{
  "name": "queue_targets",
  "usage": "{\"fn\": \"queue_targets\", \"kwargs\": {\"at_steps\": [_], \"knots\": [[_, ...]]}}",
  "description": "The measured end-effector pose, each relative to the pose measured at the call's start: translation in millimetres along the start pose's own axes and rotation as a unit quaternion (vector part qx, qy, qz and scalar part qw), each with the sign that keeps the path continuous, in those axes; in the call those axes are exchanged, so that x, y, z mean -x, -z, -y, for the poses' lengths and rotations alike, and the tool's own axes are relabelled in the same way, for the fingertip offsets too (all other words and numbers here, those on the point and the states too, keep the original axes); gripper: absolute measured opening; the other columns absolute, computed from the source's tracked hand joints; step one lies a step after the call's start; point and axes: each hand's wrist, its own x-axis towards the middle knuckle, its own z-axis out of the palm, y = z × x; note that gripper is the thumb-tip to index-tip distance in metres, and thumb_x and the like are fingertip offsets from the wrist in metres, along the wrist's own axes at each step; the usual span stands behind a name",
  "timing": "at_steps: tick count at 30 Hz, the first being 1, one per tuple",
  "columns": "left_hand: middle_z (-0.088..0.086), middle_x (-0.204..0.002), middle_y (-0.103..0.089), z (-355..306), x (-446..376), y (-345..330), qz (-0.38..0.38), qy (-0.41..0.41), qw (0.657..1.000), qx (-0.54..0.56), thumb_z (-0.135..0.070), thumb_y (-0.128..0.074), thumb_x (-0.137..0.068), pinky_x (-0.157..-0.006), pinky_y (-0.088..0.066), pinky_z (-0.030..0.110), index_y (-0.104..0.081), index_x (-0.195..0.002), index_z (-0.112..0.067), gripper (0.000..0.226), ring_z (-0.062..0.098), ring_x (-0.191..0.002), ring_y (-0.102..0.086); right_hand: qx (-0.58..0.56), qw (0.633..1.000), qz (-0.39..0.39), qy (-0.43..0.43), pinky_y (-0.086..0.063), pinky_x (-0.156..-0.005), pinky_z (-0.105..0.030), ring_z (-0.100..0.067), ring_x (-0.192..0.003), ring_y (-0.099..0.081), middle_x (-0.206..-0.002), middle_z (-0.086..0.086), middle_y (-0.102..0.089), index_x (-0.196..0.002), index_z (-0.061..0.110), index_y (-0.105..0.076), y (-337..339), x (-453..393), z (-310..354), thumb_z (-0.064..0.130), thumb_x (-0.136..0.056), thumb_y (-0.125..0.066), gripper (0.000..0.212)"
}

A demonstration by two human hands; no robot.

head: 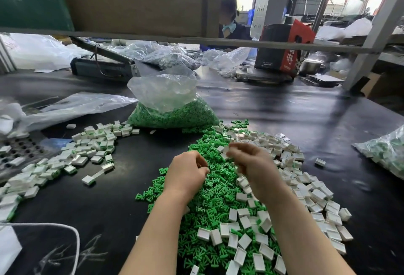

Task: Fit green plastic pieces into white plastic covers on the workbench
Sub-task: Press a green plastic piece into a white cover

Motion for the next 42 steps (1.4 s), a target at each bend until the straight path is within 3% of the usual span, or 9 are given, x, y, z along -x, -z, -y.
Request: {"fn": "queue_targets", "kwargs": {"at_steps": [2,5,10,14,21,27,33,39,42], "knots": [[-0.010,-0.076,-0.068,0.8,-2.2,0.2,-0.014,0.011,0.998,0.054,-0.021,-0.072,-0.082,-0.065,-0.051,0.021,-0.066,-0.082,-0.026,0.007,0.002,-0.069,-0.062,-0.278,0.958,-0.016,-0.069,-0.047,-0.048,-0.018,-0.010,-0.058,-0.055,-0.081,-0.009,-0.067,-0.110,-0.002,-0.060,6.8,-3.6,6.3,0.002,-0.085,-0.060,0.024],[-0.012,-0.075,-0.064,1.1,-4.5,-0.7,-0.007,0.025,0.992,0.121,-0.016,-0.072,-0.083,-0.046,-0.038,0.005,-0.064,-0.085,-0.029,0.015,-0.003,-0.060,-0.058,-0.346,0.930,-0.061,-0.104,-0.044,-0.043,-0.016,-0.008,-0.053,-0.052,-0.076,-0.009,-0.062,-0.112,0.000,-0.060,19.0,-4.6,9.1,-0.001,-0.092,-0.050,0.022],[-0.007,-0.080,-0.072,0.7,-4.3,-1.0,0.012,0.040,0.970,0.240,-0.010,-0.076,-0.080,-0.069,-0.050,0.019,-0.071,-0.082,-0.026,0.017,0.010,-0.078,-0.068,-0.229,0.964,-0.003,-0.133,-0.046,-0.046,-0.016,-0.011,-0.058,-0.055,-0.082,-0.012,-0.063,-0.107,0.001,-0.066,10.9,0.1,6.2,-0.003,-0.091,-0.049,0.023],[0.000,-0.075,-0.075,-0.8,-3.3,2.6,0.022,0.056,0.940,0.337,-0.009,-0.076,-0.081,-0.054,-0.045,0.015,-0.073,-0.083,-0.020,0.012,0.008,-0.067,-0.069,-0.126,0.987,0.016,-0.104,-0.046,-0.047,-0.017,-0.010,-0.058,-0.055,-0.080,-0.010,-0.069,-0.105,0.004,-0.068,-2.2,2.3,4.3,-0.004,-0.088,-0.059,0.021],[0.011,-0.076,-0.075,-1.7,-2.2,5.0,0.029,0.072,0.913,0.401,-0.002,-0.074,-0.081,-0.053,-0.048,0.020,-0.069,-0.083,-0.013,0.012,0.013,-0.065,-0.070,-0.005,1.000,-0.010,-0.012,-0.044,-0.062,-0.024,-0.007,-0.068,-0.060,-0.083,-0.002,-0.071,-0.090,0.014,-0.069,-13.9,7.9,3.8,0.011,-0.080,-0.076,0.013],[0.013,-0.077,-0.075,-3.1,-1.4,6.2,0.070,0.069,0.885,0.455,0.000,-0.074,-0.079,-0.062,-0.056,0.023,-0.074,-0.085,-0.008,0.009,0.018,-0.071,-0.071,-0.011,0.999,0.017,0.032,-0.043,-0.053,-0.007,0.006,-0.060,-0.060,-0.076,0.002,-0.073,-0.089,0.010,-0.075,-17.9,9.1,1.5,0.008,-0.078,-0.077,0.011],[0.015,-0.083,-0.075,-5.2,-0.4,7.0,0.080,0.057,0.891,0.443,-0.005,-0.080,-0.074,-0.068,-0.058,0.025,-0.072,-0.091,-0.004,0.019,0.019,-0.073,-0.072,0.037,0.998,0.003,0.059,-0.048,-0.067,-0.016,-0.002,-0.072,-0.065,-0.084,-0.005,-0.076,-0.091,0.011,-0.077,-18.4,7.3,-0.8,0.007,-0.082,-0.074,0.011],[0.010,-0.076,-0.074,-4.1,-0.4,5.8,0.062,0.055,0.887,0.455,-0.011,-0.079,-0.077,-0.060,-0.054,0.021,-0.072,-0.088,-0.005,0.014,0.018,-0.071,-0.072,0.084,0.995,0.015,0.056,-0.044,-0.056,-0.012,0.006,-0.064,-0.060,-0.094,-0.003,-0.074,-0.104,0.013,-0.075,-17.2,6.4,-4.6,0.011,-0.089,-0.067,0.016],[0.008,-0.075,-0.074,-2.9,-1.1,6.1,0.070,0.058,0.882,0.462,-0.012,-0.078,-0.077,-0.061,-0.054,0.022,-0.071,-0.087,-0.006,0.013,0.018,-0.072,-0.072,0.085,0.995,0.020,0.048,-0.044,-0.055,-0.016,0.002,-0.064,-0.059,-0.085,0.001,-0.074,-0.095,0.017,-0.077,-16.4,5.2,-6.0,0.014,-0.089,-0.069,0.011]]}}
